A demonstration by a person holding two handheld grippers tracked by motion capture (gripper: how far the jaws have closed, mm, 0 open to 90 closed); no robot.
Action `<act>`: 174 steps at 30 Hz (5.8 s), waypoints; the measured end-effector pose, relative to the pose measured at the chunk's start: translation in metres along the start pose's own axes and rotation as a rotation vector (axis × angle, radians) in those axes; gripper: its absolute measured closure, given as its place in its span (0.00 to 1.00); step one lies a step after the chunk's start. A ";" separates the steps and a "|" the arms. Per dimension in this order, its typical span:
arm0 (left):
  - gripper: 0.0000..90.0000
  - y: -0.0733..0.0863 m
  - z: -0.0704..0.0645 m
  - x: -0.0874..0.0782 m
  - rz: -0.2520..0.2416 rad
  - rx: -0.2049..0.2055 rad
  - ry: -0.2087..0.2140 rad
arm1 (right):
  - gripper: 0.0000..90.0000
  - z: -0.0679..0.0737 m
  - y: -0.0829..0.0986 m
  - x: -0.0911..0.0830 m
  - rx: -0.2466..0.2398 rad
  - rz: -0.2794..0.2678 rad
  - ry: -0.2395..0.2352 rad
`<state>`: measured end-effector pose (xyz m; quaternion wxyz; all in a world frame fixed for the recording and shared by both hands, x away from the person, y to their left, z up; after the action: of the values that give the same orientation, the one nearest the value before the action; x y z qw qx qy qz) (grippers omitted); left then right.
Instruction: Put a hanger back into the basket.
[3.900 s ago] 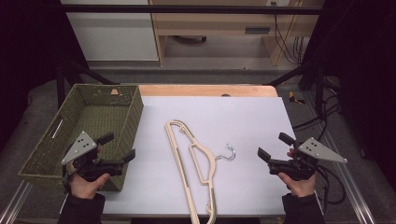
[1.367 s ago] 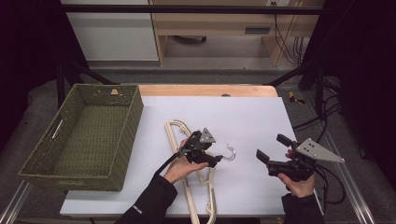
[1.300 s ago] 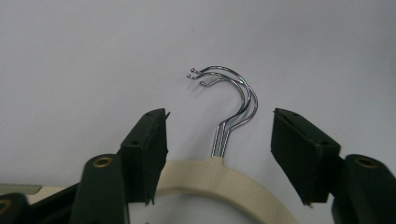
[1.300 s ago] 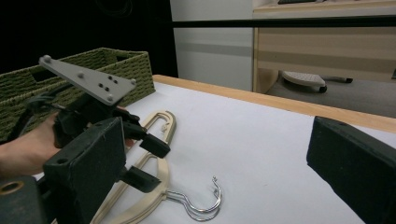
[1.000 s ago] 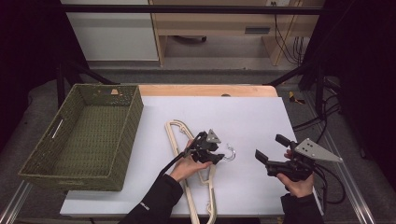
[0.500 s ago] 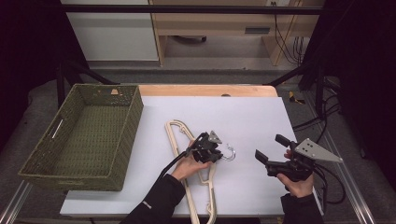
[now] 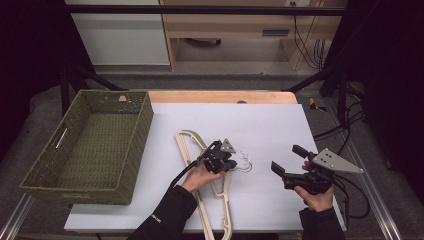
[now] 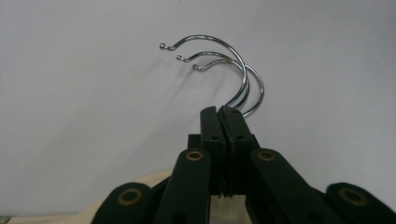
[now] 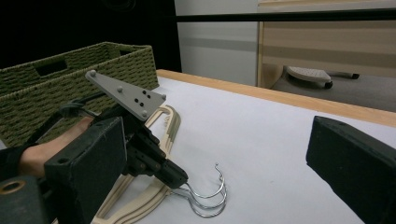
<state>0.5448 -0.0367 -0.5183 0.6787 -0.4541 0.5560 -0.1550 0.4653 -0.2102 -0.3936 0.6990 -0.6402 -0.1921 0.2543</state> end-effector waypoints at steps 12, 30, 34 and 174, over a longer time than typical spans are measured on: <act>0.99 -0.013 -0.006 -0.035 -0.112 0.005 -0.023 | 0.12 0.021 0.019 0.018 0.051 0.089 -0.077; 0.99 -0.014 -0.009 -0.074 -0.213 0.004 -0.055 | 0.23 0.075 0.060 0.060 0.111 0.248 -0.152; 0.99 -0.014 -0.010 -0.079 -0.221 0.012 -0.058 | 0.26 0.085 0.070 0.068 0.112 0.290 -0.172; 0.95 0.010 -0.029 -0.208 -0.262 -0.076 -0.037 | 0.13 0.034 0.021 0.028 -0.007 0.148 -0.106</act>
<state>0.4465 0.1041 -0.3977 0.6449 -0.5510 0.4849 -0.2130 0.4653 -0.1646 -0.4125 0.6649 -0.6408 -0.1820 0.3380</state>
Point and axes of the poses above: each handheld gripper's, and its own axes: x roughly forward along the jaws, y roughly out of its underside, z roughly to its left, the point moved 8 cm from there along x, roughly forward along the jaws, and after that the axes turned 9 degrees about -z, right-handed, at the moved point
